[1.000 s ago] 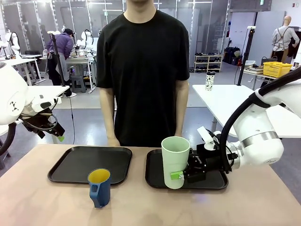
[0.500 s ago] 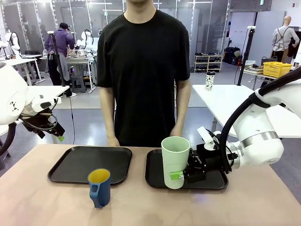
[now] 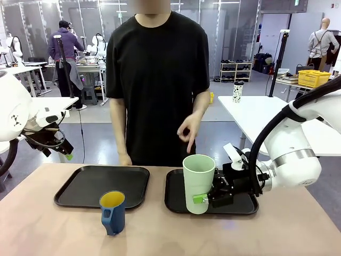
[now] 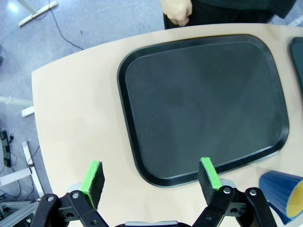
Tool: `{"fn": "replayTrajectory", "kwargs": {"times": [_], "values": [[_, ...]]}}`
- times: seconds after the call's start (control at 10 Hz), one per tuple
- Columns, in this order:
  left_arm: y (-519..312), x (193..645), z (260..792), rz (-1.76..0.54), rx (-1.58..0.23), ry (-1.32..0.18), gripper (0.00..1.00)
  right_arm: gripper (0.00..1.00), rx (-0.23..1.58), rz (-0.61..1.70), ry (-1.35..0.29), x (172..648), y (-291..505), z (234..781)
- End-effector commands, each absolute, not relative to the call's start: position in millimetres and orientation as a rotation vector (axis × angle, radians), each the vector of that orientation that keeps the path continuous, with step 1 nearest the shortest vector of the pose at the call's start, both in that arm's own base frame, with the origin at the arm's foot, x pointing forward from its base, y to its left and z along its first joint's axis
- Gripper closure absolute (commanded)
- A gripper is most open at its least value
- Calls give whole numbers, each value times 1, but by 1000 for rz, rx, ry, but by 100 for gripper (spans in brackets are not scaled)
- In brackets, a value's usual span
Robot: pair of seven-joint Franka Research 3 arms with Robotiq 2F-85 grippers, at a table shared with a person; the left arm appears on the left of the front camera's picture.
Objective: Sort and store the cups by type.
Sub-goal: Place the picked Reusable plastic cup into the Flat Tray indicated by the person.
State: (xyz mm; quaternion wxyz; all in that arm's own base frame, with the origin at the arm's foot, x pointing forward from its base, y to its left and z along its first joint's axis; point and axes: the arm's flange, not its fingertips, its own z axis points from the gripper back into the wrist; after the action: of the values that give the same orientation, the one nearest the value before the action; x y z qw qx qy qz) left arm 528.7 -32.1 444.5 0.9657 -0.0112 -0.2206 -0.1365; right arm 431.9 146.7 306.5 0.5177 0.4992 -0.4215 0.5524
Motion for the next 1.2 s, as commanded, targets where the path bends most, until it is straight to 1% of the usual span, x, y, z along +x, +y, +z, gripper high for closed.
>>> {"fn": "replayTrajectory", "kwargs": {"times": [0.0,1.1], "values": [[-30,528,446,-273,-28,-448,0,47,1202,1330,-1016,432,147,307],[-30,528,446,-273,-28,-448,0,47,1202,1330,-1016,432,147,307]]}}
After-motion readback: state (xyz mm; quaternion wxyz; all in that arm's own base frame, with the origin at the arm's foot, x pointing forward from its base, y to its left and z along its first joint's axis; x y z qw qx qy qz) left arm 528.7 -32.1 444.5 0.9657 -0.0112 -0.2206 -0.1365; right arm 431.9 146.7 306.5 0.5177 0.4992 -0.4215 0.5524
